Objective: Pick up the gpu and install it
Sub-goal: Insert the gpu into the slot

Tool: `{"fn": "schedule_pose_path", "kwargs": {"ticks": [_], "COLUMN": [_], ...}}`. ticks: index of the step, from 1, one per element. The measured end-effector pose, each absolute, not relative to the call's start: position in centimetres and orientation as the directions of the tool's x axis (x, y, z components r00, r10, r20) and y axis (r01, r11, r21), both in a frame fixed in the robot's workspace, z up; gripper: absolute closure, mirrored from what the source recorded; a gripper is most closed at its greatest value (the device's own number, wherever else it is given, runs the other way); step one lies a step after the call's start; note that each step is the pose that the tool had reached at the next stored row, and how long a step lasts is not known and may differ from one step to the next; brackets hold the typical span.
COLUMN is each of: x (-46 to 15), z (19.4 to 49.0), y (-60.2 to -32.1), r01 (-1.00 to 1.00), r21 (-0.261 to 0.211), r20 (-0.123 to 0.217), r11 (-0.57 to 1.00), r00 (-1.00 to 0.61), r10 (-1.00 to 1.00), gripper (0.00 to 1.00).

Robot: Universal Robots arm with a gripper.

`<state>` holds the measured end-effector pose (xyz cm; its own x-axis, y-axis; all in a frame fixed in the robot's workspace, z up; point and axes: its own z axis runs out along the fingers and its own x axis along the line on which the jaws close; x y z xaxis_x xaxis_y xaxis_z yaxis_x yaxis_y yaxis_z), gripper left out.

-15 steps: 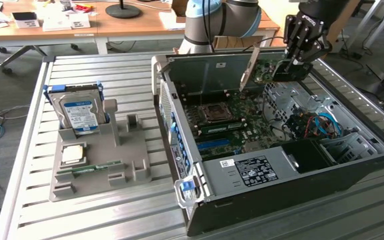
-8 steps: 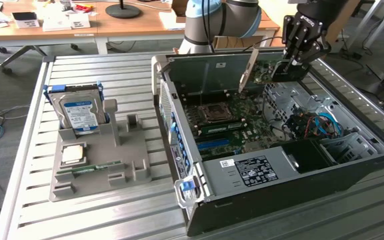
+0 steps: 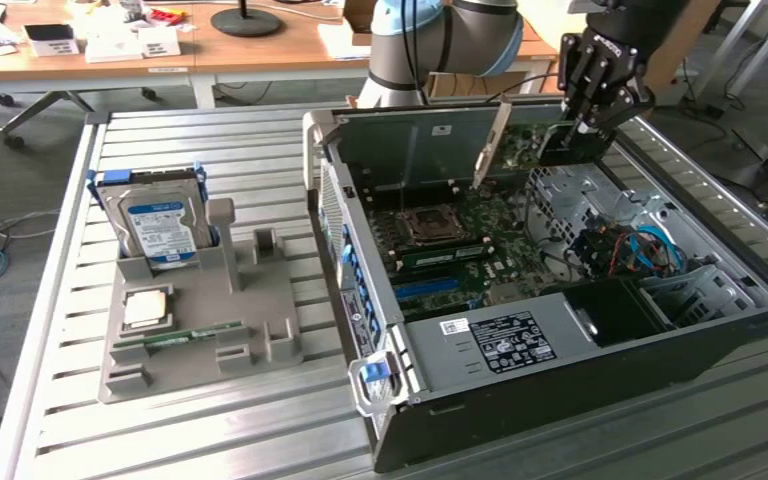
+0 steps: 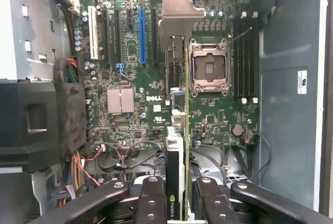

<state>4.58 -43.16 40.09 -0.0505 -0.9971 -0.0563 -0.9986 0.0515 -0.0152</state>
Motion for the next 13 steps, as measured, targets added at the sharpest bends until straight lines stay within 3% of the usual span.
{"fn": "schedule_pose_path", "kwargs": {"ticks": [13], "x": [4.31], "z": [39.78], "y": [-43.26], "r01": [-0.998], "r21": [-0.021], "r20": [-0.081], "r11": [0.051], "r00": [-0.049], "r10": [-0.996], "gripper": [0.73]}}
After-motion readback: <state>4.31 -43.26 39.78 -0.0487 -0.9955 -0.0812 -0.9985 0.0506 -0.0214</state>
